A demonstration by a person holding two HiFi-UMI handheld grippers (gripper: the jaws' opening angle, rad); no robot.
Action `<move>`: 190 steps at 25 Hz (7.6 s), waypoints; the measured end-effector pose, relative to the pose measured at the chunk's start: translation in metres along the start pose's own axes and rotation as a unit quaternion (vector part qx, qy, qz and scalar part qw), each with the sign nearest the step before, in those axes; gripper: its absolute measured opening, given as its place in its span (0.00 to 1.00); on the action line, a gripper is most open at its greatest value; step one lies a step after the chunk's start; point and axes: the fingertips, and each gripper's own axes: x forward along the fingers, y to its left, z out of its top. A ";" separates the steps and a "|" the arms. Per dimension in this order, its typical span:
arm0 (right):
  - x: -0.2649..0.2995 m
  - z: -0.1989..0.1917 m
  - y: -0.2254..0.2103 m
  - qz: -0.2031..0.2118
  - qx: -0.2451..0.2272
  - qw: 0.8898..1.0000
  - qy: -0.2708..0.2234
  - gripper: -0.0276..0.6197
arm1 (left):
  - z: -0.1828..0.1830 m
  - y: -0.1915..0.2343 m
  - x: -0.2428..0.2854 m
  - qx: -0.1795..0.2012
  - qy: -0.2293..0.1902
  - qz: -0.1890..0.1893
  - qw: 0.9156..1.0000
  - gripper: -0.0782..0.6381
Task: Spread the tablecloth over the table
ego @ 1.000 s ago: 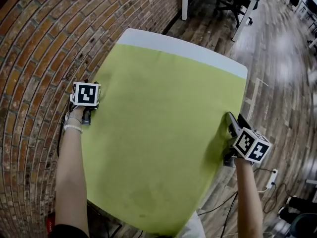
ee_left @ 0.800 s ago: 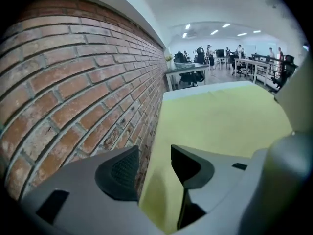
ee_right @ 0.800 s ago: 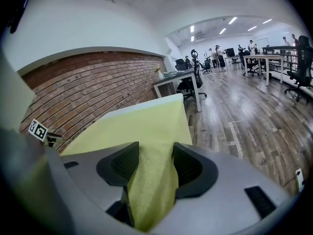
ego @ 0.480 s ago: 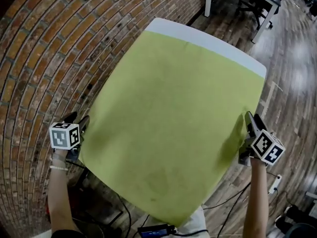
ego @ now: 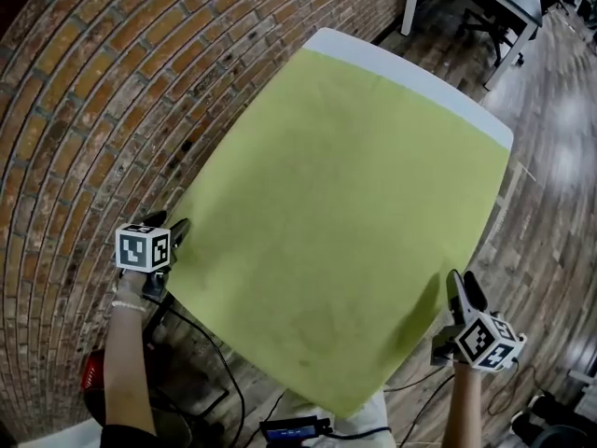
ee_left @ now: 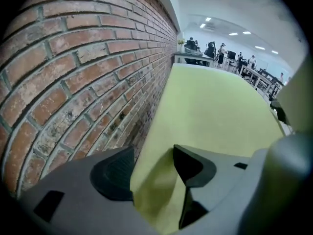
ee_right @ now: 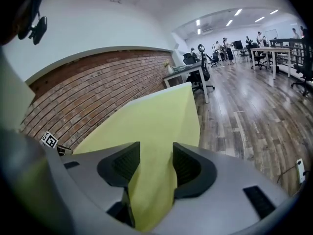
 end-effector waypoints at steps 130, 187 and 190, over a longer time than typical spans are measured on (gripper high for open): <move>-0.059 -0.089 0.079 -0.012 -0.149 0.987 0.053 0.26 | -0.083 -0.001 -0.039 -0.118 -0.063 0.062 0.989 0.39; -0.203 0.085 0.281 0.217 -0.355 0.885 -0.208 0.11 | 0.071 -0.293 -0.356 0.081 -0.456 -0.077 0.883 0.13; -0.205 0.086 0.281 0.216 -0.361 0.883 -0.209 0.11 | 0.070 -0.293 -0.357 0.080 -0.455 -0.075 0.884 0.13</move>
